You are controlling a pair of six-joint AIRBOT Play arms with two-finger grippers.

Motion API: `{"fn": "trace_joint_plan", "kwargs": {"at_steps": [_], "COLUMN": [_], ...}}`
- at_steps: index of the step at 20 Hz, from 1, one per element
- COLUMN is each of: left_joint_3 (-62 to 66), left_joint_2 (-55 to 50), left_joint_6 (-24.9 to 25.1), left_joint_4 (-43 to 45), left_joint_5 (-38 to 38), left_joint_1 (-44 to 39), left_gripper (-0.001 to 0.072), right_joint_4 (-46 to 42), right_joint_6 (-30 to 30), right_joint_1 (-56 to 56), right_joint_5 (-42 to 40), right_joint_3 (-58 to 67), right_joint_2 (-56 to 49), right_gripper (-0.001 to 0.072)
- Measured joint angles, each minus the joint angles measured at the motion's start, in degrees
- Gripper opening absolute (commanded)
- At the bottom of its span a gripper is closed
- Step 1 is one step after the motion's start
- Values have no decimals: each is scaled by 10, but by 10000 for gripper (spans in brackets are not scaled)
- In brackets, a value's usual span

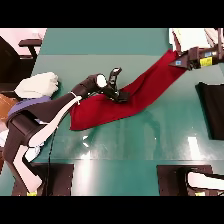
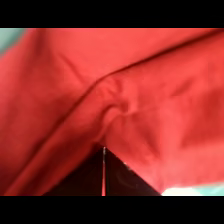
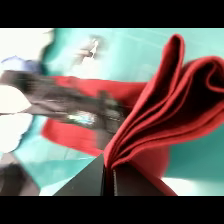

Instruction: Fold the shirts.

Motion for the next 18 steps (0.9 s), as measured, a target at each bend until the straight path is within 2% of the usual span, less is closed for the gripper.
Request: {"fn": "trace_joint_plan", "kwargs": {"at_steps": [4,8,15,16,18], "left_joint_3": [10,25,33,33,33], "left_joint_2": [-11,6,200,236,299], "left_joint_6": [-13,-18,-19,-19,-19], "left_joint_4": [2,21,153,174,209], "left_joint_5": [0,-35,-101,-105,-112], "left_joint_1": [-3,23,161,187,228], "left_gripper": [27,27,28,28,28], "right_joint_4": [25,35,40,40,41], "right_joint_6": [11,14,15,14,-3], "right_joint_1": [62,113,269,304,371], "right_joint_5": [-14,-31,-92,-110,-145], "right_joint_3": [23,29,32,32,32], "right_joint_2": [8,10,-24,-40,-75], "right_gripper": [14,14,20,104,520]}}
